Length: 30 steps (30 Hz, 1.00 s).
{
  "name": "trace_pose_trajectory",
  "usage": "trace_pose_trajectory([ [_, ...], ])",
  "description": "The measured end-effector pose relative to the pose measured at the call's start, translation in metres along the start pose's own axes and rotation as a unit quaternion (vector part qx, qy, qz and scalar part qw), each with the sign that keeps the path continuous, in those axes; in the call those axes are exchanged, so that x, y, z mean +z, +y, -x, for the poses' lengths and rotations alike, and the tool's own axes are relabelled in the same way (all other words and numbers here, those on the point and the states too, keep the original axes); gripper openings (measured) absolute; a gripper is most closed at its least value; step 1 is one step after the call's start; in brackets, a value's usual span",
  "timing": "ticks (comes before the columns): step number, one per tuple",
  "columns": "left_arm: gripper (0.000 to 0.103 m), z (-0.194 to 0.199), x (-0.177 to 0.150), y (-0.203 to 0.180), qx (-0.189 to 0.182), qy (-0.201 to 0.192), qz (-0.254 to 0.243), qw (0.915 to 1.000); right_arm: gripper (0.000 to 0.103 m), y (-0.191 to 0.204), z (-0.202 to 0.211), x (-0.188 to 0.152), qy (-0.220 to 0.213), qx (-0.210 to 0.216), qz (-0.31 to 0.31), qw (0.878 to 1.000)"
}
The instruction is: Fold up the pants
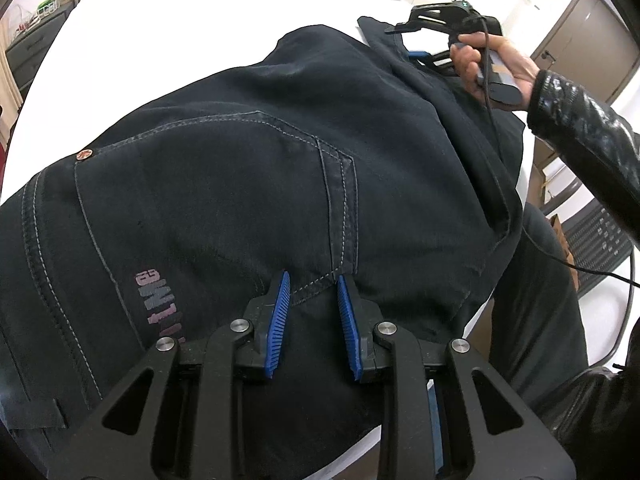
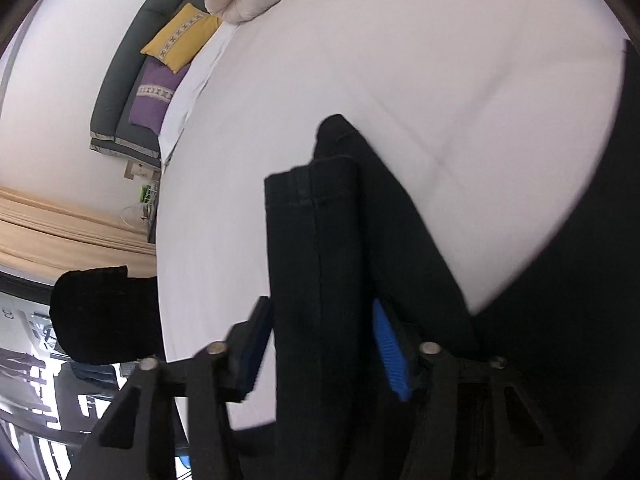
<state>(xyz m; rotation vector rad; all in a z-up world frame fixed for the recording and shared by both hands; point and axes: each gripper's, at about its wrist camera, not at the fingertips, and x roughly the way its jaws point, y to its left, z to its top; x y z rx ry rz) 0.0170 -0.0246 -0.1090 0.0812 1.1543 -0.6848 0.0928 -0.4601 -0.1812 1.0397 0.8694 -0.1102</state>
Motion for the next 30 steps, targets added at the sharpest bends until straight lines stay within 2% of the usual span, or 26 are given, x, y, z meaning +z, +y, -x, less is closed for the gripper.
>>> trace_pose_trajectory([
  [2,0.024,0.000,0.000,-0.001,0.002,0.002,-0.003,1.0000,0.006,0.004,-0.010,0.006,0.009,0.001,0.010,1.000],
  [3,0.024,0.001,0.001,-0.001,0.003,0.003,-0.003,1.0000,0.006,0.007,-0.012,0.006,0.004,0.000,0.020,1.000],
  [6,0.024,0.001,0.001,-0.003,0.008,0.004,-0.005,0.9999,0.005,0.024,0.019,0.003,-0.030,0.009,0.057,0.998],
  [10,0.024,0.001,0.003,-0.007,0.016,0.006,-0.008,0.9998,0.005,0.014,0.094,-0.005,-0.118,0.040,0.060,0.990],
  [12,0.024,0.000,0.004,-0.010,0.018,0.006,-0.007,0.9998,0.005,-0.017,0.144,-0.013,-0.172,0.046,0.035,0.983],
  [14,0.024,0.000,0.004,-0.011,0.020,0.006,-0.002,0.9998,0.005,-0.050,0.176,-0.019,-0.206,0.039,0.006,0.978],
  [17,0.024,0.001,0.005,-0.012,0.020,0.003,0.008,0.9998,0.005,-0.120,0.213,-0.040,-0.242,0.024,-0.068,0.968],
  [18,0.024,0.001,0.005,-0.012,0.020,0.003,0.010,0.9997,0.004,-0.147,0.218,-0.050,-0.242,0.012,-0.098,0.965],
  [22,0.024,0.000,0.007,-0.019,0.036,0.008,0.004,0.9993,0.005,-0.195,0.210,-0.070,-0.237,-0.014,-0.137,0.962],
  [26,0.024,0.000,0.010,-0.028,0.050,0.010,0.000,0.9987,0.007,-0.212,0.199,-0.065,-0.222,0.042,-0.160,0.961],
  [28,0.024,-0.002,0.010,-0.032,0.054,0.010,0.000,0.9985,0.014,-0.211,0.194,-0.058,-0.215,0.065,-0.161,0.961],
  [29,0.024,-0.002,0.010,-0.033,0.056,0.010,0.001,0.9984,0.022,-0.212,0.195,-0.055,-0.216,0.074,-0.161,0.960],
  [30,0.024,-0.002,0.010,-0.034,0.057,0.010,0.003,0.9983,0.024,-0.215,0.194,-0.050,-0.223,0.081,-0.163,0.958],
])
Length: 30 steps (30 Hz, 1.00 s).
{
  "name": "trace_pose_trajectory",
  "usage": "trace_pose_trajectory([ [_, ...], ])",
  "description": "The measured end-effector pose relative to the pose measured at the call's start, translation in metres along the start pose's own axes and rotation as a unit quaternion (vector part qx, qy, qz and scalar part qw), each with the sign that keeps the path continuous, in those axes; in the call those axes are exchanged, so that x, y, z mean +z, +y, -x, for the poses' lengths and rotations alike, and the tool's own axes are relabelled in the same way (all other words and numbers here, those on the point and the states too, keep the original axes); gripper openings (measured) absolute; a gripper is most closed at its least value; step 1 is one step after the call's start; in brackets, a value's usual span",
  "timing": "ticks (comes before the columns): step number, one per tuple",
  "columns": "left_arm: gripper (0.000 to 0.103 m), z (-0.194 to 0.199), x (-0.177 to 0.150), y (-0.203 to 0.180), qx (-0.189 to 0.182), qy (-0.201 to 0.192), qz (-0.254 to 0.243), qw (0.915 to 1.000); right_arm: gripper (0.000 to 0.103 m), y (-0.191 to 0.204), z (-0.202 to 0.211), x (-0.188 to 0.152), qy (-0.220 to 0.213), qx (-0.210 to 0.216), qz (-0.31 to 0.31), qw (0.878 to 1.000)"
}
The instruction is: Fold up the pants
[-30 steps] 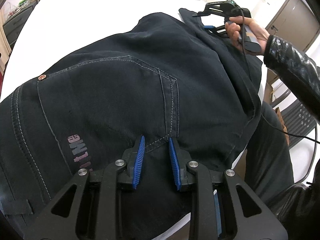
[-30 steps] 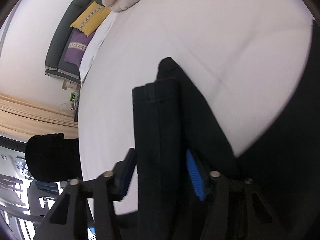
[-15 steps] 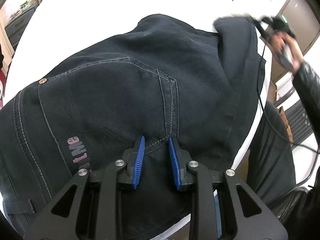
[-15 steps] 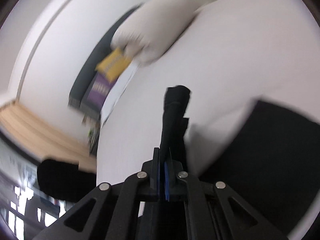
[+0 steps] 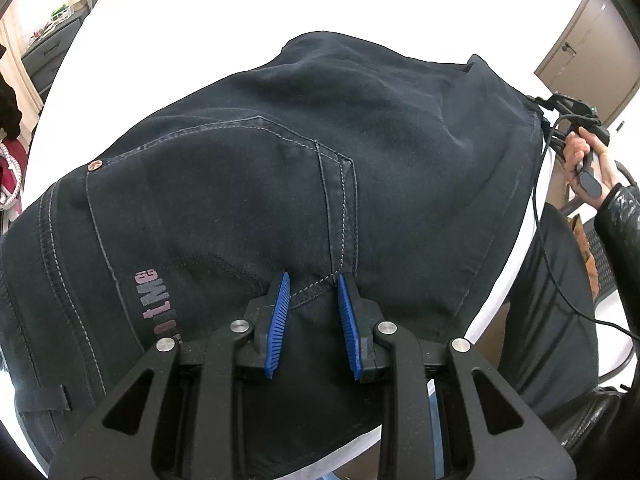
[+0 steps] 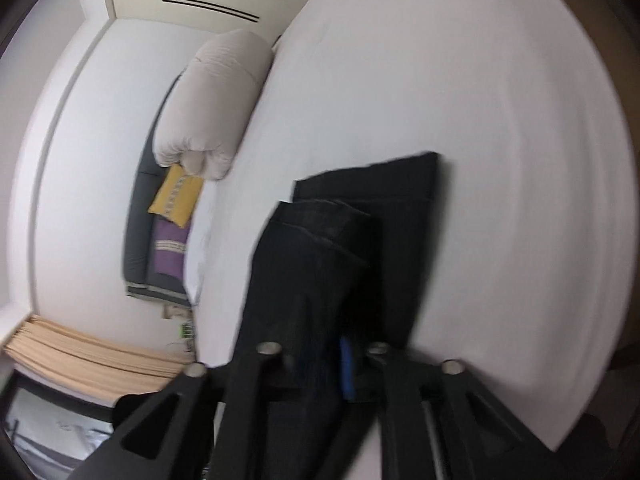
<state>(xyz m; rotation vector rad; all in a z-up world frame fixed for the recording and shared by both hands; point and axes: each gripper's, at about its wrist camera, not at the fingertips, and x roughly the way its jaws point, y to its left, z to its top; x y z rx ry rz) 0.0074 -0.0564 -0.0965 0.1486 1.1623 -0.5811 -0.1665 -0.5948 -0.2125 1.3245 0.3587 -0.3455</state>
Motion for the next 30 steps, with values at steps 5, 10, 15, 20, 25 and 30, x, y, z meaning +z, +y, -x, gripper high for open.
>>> trace_pose_trajectory([
  [5,0.024,0.000,-0.002,-0.001,0.006,0.001,-0.001,1.0000,0.006,0.019,-0.029,0.012,0.017,-0.012,0.001,1.000],
  [10,0.024,-0.002,-0.005,0.000,0.005,-0.002,0.006,1.0000,0.004,0.071,-0.039,0.023,0.039,-0.031,0.073,0.996],
  [15,0.024,0.001,-0.005,0.006,0.005,0.000,0.009,1.0000,0.004,0.184,-0.019,0.026,0.008,0.094,0.222,0.970],
  [20,0.025,0.004,-0.007,0.014,-0.008,-0.010,0.027,0.9996,0.004,0.142,-0.017,0.045,-0.012,0.072,0.195,0.978],
  [25,0.025,0.006,-0.009,0.014,-0.005,-0.009,0.019,0.9998,0.003,0.009,-0.016,0.041,-0.007,-0.035,0.046,0.998],
  [30,0.025,0.006,-0.007,0.011,0.001,-0.005,0.018,0.9998,0.001,0.013,-0.007,0.042,-0.016,-0.045,0.067,0.997],
])
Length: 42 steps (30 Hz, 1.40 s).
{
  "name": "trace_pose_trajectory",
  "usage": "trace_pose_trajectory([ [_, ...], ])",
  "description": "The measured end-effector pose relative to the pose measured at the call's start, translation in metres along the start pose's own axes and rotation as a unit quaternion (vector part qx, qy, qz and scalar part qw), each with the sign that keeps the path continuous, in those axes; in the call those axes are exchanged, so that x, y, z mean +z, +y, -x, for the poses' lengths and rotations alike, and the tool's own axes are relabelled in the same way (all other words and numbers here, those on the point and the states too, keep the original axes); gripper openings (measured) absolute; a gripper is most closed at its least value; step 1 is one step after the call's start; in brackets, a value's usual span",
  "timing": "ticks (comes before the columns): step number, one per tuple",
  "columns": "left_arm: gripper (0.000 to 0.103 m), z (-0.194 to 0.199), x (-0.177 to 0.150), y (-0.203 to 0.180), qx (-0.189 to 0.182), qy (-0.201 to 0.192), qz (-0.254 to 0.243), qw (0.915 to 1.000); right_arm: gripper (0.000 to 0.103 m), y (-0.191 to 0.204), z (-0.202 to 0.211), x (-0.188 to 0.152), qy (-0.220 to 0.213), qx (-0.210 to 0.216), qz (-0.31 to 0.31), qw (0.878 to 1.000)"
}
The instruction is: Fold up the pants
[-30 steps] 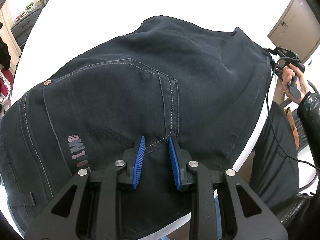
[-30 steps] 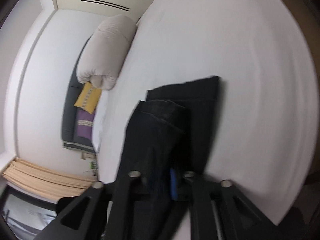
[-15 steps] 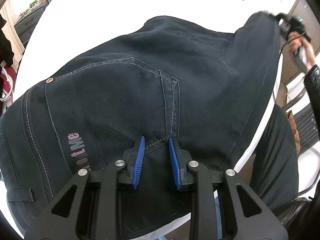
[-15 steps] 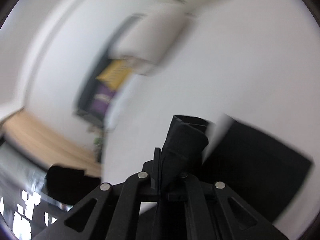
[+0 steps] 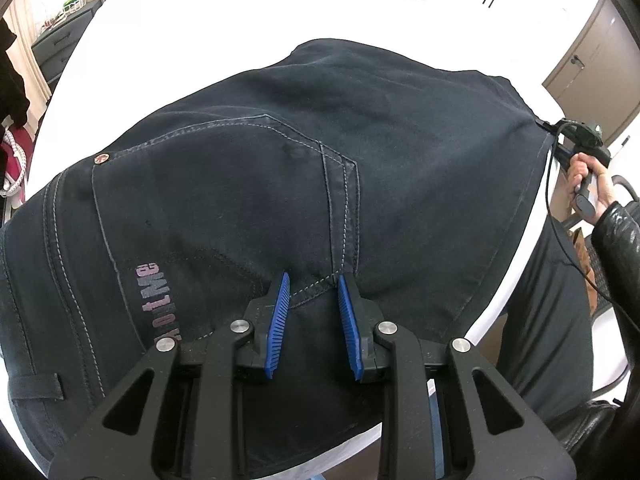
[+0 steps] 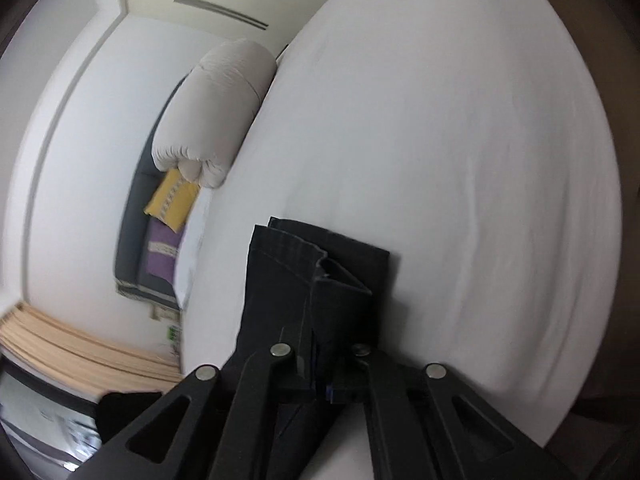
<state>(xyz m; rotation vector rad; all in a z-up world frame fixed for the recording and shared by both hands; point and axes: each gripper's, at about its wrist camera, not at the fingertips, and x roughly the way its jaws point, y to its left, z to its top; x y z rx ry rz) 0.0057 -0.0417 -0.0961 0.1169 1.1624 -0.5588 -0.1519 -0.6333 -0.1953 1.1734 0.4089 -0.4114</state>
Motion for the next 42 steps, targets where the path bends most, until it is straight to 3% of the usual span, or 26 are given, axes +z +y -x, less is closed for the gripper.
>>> trace_pose_trajectory([
  [8,0.025,0.002,0.003,-0.006,0.004,0.001,0.000,1.0000,0.001,0.014,-0.014,0.008,0.017,-0.024,0.025,0.999],
  [15,0.025,0.008,-0.001,-0.005,0.006,-0.008,0.005,0.9999,0.001,0.002,-0.006,0.006,0.021,-0.038,0.021,0.999],
  [22,0.025,0.015,-0.009,0.008,0.005,-0.028,0.023,0.9993,0.000,-0.004,-0.008,0.006,0.017,-0.028,0.003,0.999],
  [26,0.025,0.019,-0.011,0.012,-0.002,-0.037,0.030,0.9989,0.001,0.003,-0.004,0.007,0.019,-0.020,0.040,0.999],
  [28,0.025,0.022,-0.012,0.015,-0.002,-0.041,0.028,0.9988,0.012,0.009,0.007,0.008,0.016,-0.032,0.049,0.998],
  [30,0.025,0.027,-0.011,0.015,0.013,-0.048,0.025,0.9985,0.036,0.025,0.031,0.009,-0.015,-0.076,0.074,0.994],
  [31,0.025,0.031,-0.012,0.015,0.018,-0.054,0.024,0.9981,0.042,0.039,0.044,0.006,-0.033,-0.106,0.097,0.989],
  [32,0.025,0.034,-0.013,0.017,0.018,-0.061,0.026,0.9976,0.044,0.051,0.052,0.001,-0.039,-0.111,0.115,0.986],
  [34,0.025,0.038,-0.012,0.023,0.016,-0.072,0.035,0.9967,0.044,0.087,0.054,-0.023,0.003,-0.052,0.162,0.985],
  [35,0.025,0.037,-0.012,0.025,0.017,-0.071,0.037,0.9966,0.041,0.113,0.040,-0.046,0.060,-0.023,0.203,0.977],
  [38,0.025,0.033,-0.014,0.032,0.023,-0.061,0.042,0.9970,0.024,0.166,0.001,-0.101,0.155,0.014,0.291,0.944],
  [40,0.025,0.038,-0.015,0.035,0.026,-0.067,0.042,0.9966,0.020,0.182,-0.041,-0.122,0.229,0.016,0.279,0.932],
  [41,0.025,0.038,-0.015,0.036,0.030,-0.069,0.043,0.9962,0.017,0.184,-0.057,-0.129,0.257,0.003,0.281,0.925],
  [42,0.025,0.039,-0.016,0.038,0.031,-0.072,0.048,0.9958,0.015,0.183,-0.083,-0.136,0.284,-0.038,0.290,0.913],
])
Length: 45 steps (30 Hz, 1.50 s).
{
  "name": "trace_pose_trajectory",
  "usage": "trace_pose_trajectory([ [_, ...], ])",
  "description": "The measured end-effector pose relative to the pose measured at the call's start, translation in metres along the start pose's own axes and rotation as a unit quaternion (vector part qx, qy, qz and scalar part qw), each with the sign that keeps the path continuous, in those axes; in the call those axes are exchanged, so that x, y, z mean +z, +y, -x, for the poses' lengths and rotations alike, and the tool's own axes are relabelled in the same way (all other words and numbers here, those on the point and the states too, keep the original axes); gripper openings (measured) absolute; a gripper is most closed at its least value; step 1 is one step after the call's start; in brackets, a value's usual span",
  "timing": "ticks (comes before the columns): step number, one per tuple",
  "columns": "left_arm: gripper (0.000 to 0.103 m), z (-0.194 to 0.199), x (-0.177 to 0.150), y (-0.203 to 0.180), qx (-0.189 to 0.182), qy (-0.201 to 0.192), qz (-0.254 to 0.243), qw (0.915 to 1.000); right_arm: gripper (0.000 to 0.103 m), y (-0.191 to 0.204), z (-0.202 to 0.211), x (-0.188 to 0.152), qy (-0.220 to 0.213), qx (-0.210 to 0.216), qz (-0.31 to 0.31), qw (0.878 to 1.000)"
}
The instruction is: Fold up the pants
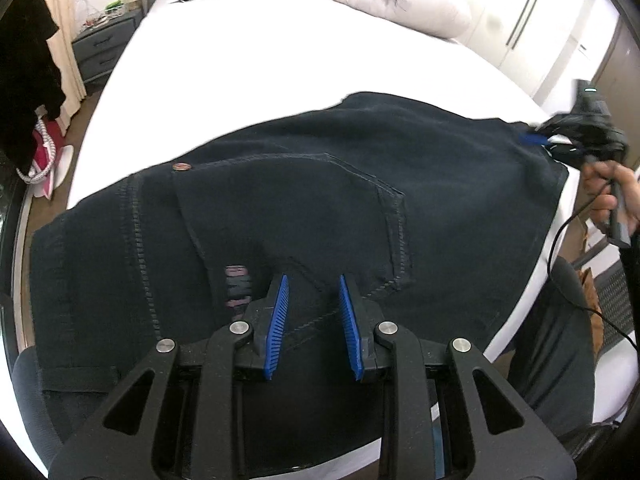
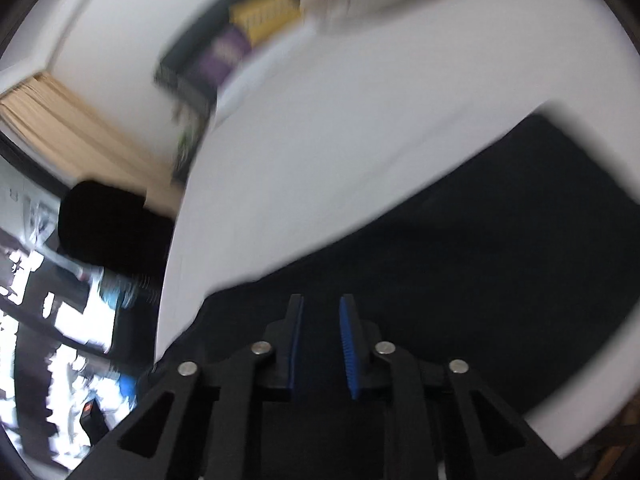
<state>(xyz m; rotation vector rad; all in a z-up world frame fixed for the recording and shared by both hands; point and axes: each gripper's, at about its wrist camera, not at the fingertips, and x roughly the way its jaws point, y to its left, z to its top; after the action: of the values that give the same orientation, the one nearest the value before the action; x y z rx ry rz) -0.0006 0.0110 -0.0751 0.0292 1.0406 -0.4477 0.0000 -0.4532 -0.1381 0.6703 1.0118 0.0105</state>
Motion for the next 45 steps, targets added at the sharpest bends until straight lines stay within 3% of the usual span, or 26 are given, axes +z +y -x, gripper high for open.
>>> trace_pose_trajectory([
  [1,0.025,0.001,-0.001,0.005,0.000,-0.001,0.007,1.0000,0.015,-0.004,-0.014,0.005,0.021,-0.013,-0.005,1.000],
  [2,0.025,0.001,-0.001,0.009,0.002,-0.002,0.013,0.9999,0.009,-0.019,-0.032,0.013,0.041,-0.015,-0.027,0.999],
  [3,0.025,0.000,0.000,0.012,0.006,-0.001,0.019,0.9998,0.000,-0.033,-0.038,0.021,0.035,-0.008,-0.053,0.998],
  [4,0.025,-0.001,0.000,0.015,0.005,0.000,0.022,0.9997,0.000,-0.043,-0.039,0.028,0.026,0.004,-0.067,0.997],
  [8,0.025,-0.003,-0.001,0.018,0.004,0.000,0.024,0.9997,0.000,-0.081,-0.026,0.065,-0.058,-0.042,-0.102,0.992],
  [11,0.025,-0.001,0.000,0.014,0.010,-0.003,0.020,0.9998,0.000,-0.102,0.006,0.072,-0.128,-0.102,-0.162,0.973],
  [12,0.025,0.000,0.001,0.011,0.012,-0.006,0.018,0.9997,0.006,-0.099,0.019,0.069,-0.150,-0.104,-0.166,0.969],
  [14,0.025,0.001,0.004,0.001,0.009,-0.013,0.014,0.9998,0.007,-0.077,0.034,0.058,-0.152,-0.053,-0.140,0.977],
  [15,0.025,0.002,0.005,-0.003,0.002,-0.016,0.010,0.9998,0.007,-0.055,0.037,0.043,-0.137,0.008,-0.116,0.984],
  [16,0.025,0.002,0.005,-0.008,-0.004,-0.018,0.005,0.9998,0.007,-0.038,0.035,0.031,-0.127,0.044,-0.099,0.986],
  [18,0.025,-0.003,0.008,-0.019,-0.014,-0.017,-0.011,0.9997,0.007,0.016,0.014,-0.018,-0.063,0.138,-0.052,0.987],
  [21,0.025,-0.014,0.012,-0.031,-0.024,-0.009,-0.028,0.9993,0.007,0.065,-0.033,-0.081,0.033,0.210,-0.034,0.977],
  [23,0.025,-0.028,0.009,-0.032,-0.015,0.007,-0.032,0.9993,0.007,0.070,-0.066,-0.107,0.073,0.193,-0.040,0.978],
  [24,0.025,-0.029,0.005,-0.027,-0.019,0.006,-0.027,0.9994,0.000,0.063,-0.077,-0.111,0.073,0.176,-0.052,0.980],
  [25,0.025,-0.026,0.003,-0.023,-0.019,0.001,-0.024,0.9995,0.000,0.052,-0.079,-0.107,0.062,0.195,-0.070,0.976],
  [27,0.025,-0.021,0.000,-0.014,-0.003,-0.005,-0.017,0.9998,0.000,0.033,-0.065,-0.091,0.022,0.165,-0.077,0.983],
  [29,0.025,-0.018,-0.004,0.001,-0.013,-0.011,0.011,0.9998,0.000,-0.001,-0.046,-0.065,-0.024,0.124,-0.095,0.988],
  [31,0.025,-0.017,-0.007,0.014,-0.040,-0.016,0.038,0.9984,0.000,-0.042,-0.031,-0.040,-0.064,0.107,-0.126,0.984],
  [34,0.025,-0.014,-0.010,0.014,-0.037,-0.020,0.031,0.9986,0.000,-0.094,-0.003,-0.008,-0.127,0.047,-0.154,0.979],
  [37,0.025,-0.010,-0.013,0.020,-0.041,-0.027,0.038,0.9981,0.000,-0.145,0.025,0.014,-0.185,0.016,-0.222,0.957],
  [38,0.025,-0.007,-0.014,0.023,-0.040,-0.029,0.043,0.9979,0.000,-0.161,0.038,0.021,-0.209,-0.004,-0.253,0.945],
  [40,0.025,0.002,-0.016,0.025,-0.029,-0.030,0.044,0.9982,0.000,-0.174,0.062,0.025,-0.235,-0.033,-0.304,0.923],
  [41,0.025,0.008,-0.014,0.025,-0.019,-0.031,0.047,0.9982,0.002,-0.171,0.071,0.027,-0.242,-0.039,-0.308,0.919],
  [43,0.025,0.021,-0.002,0.020,-0.020,-0.047,0.056,0.9971,0.006,-0.139,0.077,0.033,-0.242,-0.002,-0.252,0.937],
  [45,0.025,0.026,0.018,0.005,-0.045,-0.061,0.043,0.9962,0.006,-0.083,0.057,0.027,-0.195,0.062,-0.173,0.964],
])
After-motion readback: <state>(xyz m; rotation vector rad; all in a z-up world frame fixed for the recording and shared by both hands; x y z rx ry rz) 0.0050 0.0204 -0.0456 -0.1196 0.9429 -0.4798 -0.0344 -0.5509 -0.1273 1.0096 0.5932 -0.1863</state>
